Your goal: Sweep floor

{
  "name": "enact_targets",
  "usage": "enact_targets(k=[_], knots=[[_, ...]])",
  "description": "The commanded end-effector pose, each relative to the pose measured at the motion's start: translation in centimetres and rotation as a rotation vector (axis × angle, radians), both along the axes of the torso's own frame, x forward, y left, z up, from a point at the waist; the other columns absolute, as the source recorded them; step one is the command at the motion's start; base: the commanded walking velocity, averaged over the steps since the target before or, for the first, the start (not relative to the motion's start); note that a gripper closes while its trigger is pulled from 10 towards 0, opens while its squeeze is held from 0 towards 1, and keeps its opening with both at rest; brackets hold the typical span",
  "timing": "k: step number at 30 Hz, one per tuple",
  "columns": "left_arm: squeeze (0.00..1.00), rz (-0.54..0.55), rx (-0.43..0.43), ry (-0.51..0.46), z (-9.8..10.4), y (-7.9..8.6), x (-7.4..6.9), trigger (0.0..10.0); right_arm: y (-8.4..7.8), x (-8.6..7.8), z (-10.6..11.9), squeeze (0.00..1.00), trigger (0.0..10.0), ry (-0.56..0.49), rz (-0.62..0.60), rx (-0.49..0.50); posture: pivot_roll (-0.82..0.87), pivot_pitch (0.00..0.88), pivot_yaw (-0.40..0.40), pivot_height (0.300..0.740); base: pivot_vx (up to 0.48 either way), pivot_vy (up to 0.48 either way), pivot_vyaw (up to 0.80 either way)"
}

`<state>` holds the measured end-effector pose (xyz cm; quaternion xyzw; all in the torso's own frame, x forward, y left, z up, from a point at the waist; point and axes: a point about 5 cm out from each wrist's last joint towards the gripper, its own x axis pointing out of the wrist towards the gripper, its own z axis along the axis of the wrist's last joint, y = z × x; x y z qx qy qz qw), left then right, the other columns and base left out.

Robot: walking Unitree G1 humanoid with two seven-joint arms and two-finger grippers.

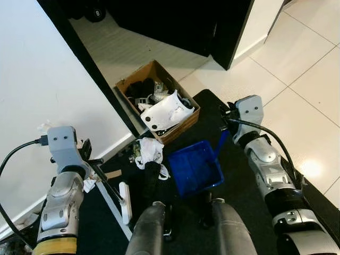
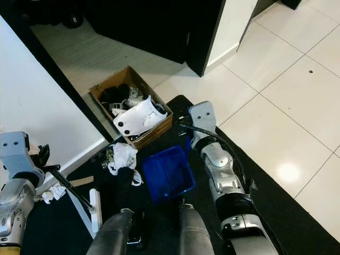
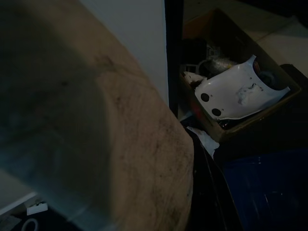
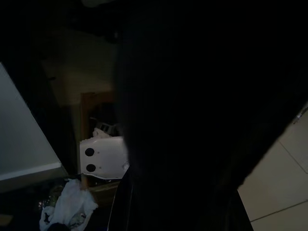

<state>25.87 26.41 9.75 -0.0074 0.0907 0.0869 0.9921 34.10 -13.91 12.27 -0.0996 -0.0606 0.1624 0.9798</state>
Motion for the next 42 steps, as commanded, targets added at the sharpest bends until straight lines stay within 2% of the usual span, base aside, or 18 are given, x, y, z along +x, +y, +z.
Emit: enact_targets(k=[1, 6, 14, 16, 18, 19, 21, 24, 28, 33, 34, 38, 40, 42], knots=[[0.00, 0.026, 0.009, 0.029, -0.8, 0.4, -0.7, 10.0, 0.7, -0.5, -1.4, 0.00, 10.0, 0.030, 0.011, -0.033, 0.04, 0.337, 0.038, 0.740, 0.000, 0.000, 0.00], [0.00, 0.027, 0.008, 0.030, -0.8, 0.4, -0.8, 10.0, 1.1, -0.7, -2.2, 0.00, 10.0, 0.049, 0.005, -0.043, 0.04, 0.338, 0.038, 0.740, 0.000, 0.000, 0.00], [0.00, 0.028, -0.016, 0.026, -0.9, 0.3, -0.7, 10.0, 2.1, -1.2, -2.7, 0.00, 10.0, 0.020, 0.017, -0.101, 0.04, 0.333, 0.037, 0.740, 0.000, 0.000, 0.00], [0.00, 0.028, -0.061, 0.021, -1.1, 0.2, -0.7, 10.0, 2.8, -1.6, -3.3, 0.00, 10.0, 0.043, 0.041, -0.090, 0.04, 0.332, 0.036, 0.740, 0.000, 0.000, 0.00], [0.00, 0.021, -0.056, 0.021, -1.1, 0.2, -0.7, 10.0, 2.9, -1.7, -4.0, 0.00, 10.0, 0.110, 0.032, -0.022, 0.03, 0.331, 0.033, 0.740, 0.000, 0.000, 0.00], [0.00, 0.021, -0.056, 0.021, -1.1, 0.2, -0.7, 10.0, 2.9, -1.7, -4.0, 0.00, 10.0, 0.110, 0.032, -0.022, 0.03, 0.331, 0.033, 0.740, 0.000, 0.000, 0.00], [0.00, -0.012, -0.031, 0.021, -1.0, -0.1, -0.8, 10.0, 3.0, -1.6, -4.2, 0.00, 10.0, 0.128, 0.035, -0.017, 0.04, 0.329, 0.033, 0.740, 0.000, 0.000, 0.00], [0.00, -0.150, 0.059, 0.015, -0.9, -1.4, -1.0, 10.0, 3.0, -1.4, -4.4, 0.00, 10.0, 0.141, 0.043, -0.022, 0.04, 0.326, 0.032, 0.740, 0.000, 0.000, 0.00], [0.00, -0.220, 0.087, 0.031, -1.4, -2.0, -1.2, 10.0, 3.1, -1.3, -4.3, 0.00, 10.0, 0.143, 0.048, -0.023, 0.04, 0.325, 0.033, 0.740, 0.000, 0.000, 0.00], [0.00, -0.210, -0.007, 0.033, -2.6, -2.3, -1.0, 10.0, 3.3, -1.0, -4.0, 0.00, 10.0, 0.149, 0.055, -0.002, 0.03, 0.316, 0.036, 0.740, 0.000, 0.000, 0.00], [0.00, -0.219, -0.098, 0.022, -2.9, -3.0, -0.8, 10.0, 3.3, -1.0, -3.9, 0.00, 10.0, 0.147, 0.061, 0.006, 0.03, 0.312, 0.032, 0.740, 0.000, 0.000, 0.00], [0.00, -0.214, -0.162, 0.005, -3.1, -3.7, -0.4, 10.0, 3.3, -1.0, -3.9, 0.00, 10.0, 0.144, 0.067, 0.009, 0.02, 0.310, 0.030, 0.740, 0.000, 0.000, 0.00], [0.00, -0.219, -0.245, -0.021, -3.0, -4.7, 0.3, 10.0, 3.2, -1.0, -3.9, 0.00, 10.0, 0.144, 0.071, 0.008, 0.02, 0.304, 0.026, 0.740, 0.000, 0.000, 0.00], [0.00, -0.267, -0.339, -0.046, -2.7, -6.2, 0.9, 10.0, 3.2, -0.9, -3.8, 0.00, 10.0, 0.142, 0.074, 0.007, 0.01, 0.302, 0.025, 0.740, 0.000, 0.000, 0.00]])
